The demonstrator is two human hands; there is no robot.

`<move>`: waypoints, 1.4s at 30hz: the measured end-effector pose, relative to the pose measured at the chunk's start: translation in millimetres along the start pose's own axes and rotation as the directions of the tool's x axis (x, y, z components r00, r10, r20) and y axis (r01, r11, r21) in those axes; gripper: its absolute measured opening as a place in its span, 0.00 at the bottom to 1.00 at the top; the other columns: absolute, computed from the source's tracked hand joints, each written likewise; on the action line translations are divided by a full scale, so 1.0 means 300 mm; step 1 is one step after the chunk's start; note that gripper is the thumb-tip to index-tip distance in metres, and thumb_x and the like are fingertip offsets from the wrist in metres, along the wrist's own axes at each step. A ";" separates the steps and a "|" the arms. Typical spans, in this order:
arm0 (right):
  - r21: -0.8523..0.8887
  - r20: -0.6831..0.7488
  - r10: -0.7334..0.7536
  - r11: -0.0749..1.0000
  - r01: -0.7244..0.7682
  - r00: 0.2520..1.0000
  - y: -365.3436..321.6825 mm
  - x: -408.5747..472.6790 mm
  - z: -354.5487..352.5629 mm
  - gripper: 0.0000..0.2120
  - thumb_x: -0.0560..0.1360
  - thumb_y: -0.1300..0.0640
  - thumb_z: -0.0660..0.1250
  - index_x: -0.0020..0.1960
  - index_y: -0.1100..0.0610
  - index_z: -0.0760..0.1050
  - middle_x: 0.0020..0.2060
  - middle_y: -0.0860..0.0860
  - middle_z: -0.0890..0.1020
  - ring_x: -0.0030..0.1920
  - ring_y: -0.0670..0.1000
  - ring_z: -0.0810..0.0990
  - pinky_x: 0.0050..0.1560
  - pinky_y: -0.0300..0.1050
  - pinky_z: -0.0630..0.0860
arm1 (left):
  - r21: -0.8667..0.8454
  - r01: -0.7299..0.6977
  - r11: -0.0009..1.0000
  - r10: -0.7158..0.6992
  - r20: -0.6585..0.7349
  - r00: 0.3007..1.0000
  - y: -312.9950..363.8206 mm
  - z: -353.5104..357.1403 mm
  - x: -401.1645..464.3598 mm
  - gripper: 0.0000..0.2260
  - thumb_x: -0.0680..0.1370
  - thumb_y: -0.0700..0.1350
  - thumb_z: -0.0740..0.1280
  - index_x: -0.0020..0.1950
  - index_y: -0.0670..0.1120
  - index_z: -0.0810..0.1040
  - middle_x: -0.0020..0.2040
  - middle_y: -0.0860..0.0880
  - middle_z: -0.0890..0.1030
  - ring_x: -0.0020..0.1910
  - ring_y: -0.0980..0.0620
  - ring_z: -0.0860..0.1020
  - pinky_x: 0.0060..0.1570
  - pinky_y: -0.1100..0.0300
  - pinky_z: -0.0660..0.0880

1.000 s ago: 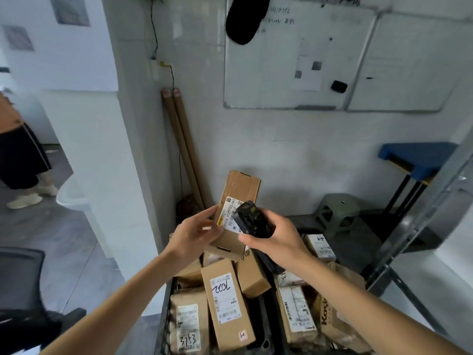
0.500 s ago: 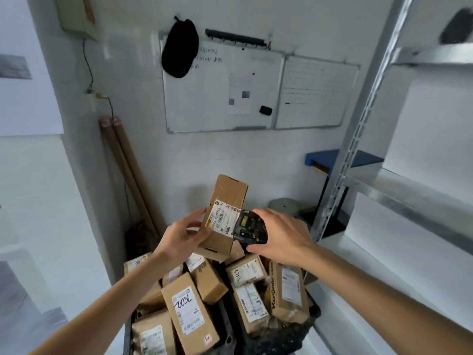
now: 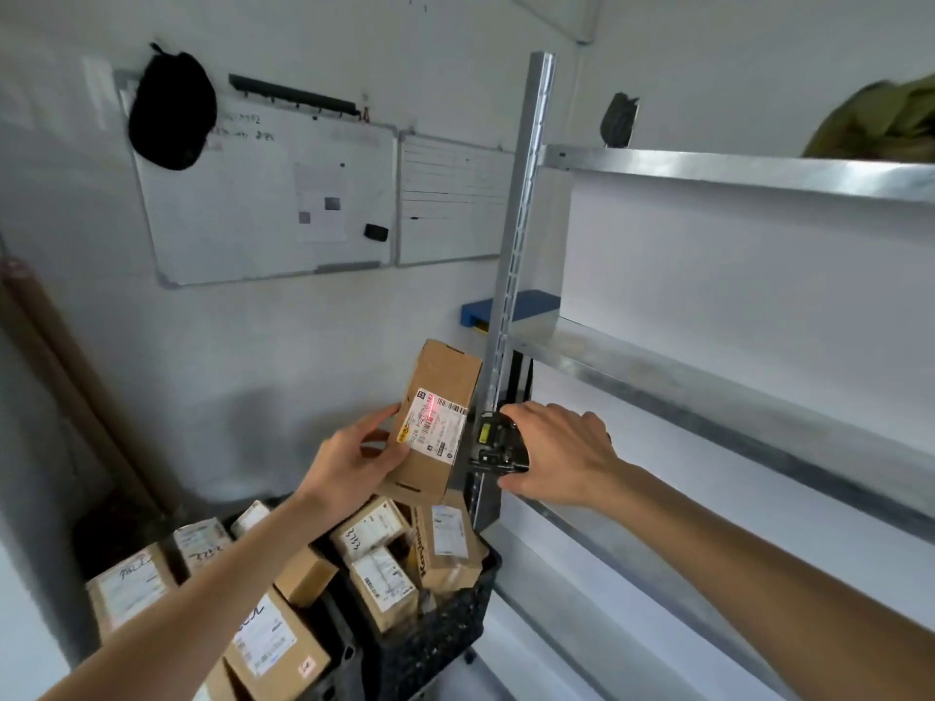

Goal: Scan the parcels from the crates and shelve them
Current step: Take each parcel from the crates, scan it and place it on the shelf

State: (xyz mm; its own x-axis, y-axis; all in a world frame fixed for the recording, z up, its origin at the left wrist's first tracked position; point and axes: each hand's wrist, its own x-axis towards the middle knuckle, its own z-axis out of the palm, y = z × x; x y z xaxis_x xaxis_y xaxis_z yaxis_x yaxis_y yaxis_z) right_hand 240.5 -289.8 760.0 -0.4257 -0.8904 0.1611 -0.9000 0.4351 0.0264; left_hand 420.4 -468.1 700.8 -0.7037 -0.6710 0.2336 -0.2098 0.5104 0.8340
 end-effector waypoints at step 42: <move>0.466 -0.301 0.261 0.879 -0.097 0.917 0.290 -0.052 -0.248 0.36 0.65 0.42 0.80 0.70 0.40 0.71 0.57 0.38 0.83 0.55 0.43 0.80 0.47 0.34 0.74 | -0.418 -0.040 0.908 0.193 0.331 0.924 0.389 0.237 0.307 0.34 0.73 0.45 0.77 0.76 0.59 0.66 0.65 0.54 0.81 0.65 0.52 0.78 0.65 0.52 0.75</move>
State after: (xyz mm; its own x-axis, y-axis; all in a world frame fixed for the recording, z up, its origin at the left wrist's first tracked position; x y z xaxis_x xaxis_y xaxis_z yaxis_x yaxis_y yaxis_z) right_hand 175.7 -228.2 833.1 -0.5969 -0.6633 0.4514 -0.7938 0.4066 -0.4522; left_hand 282.8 -432.1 784.2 -0.9152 -0.3431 0.2112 0.1213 0.2651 0.9566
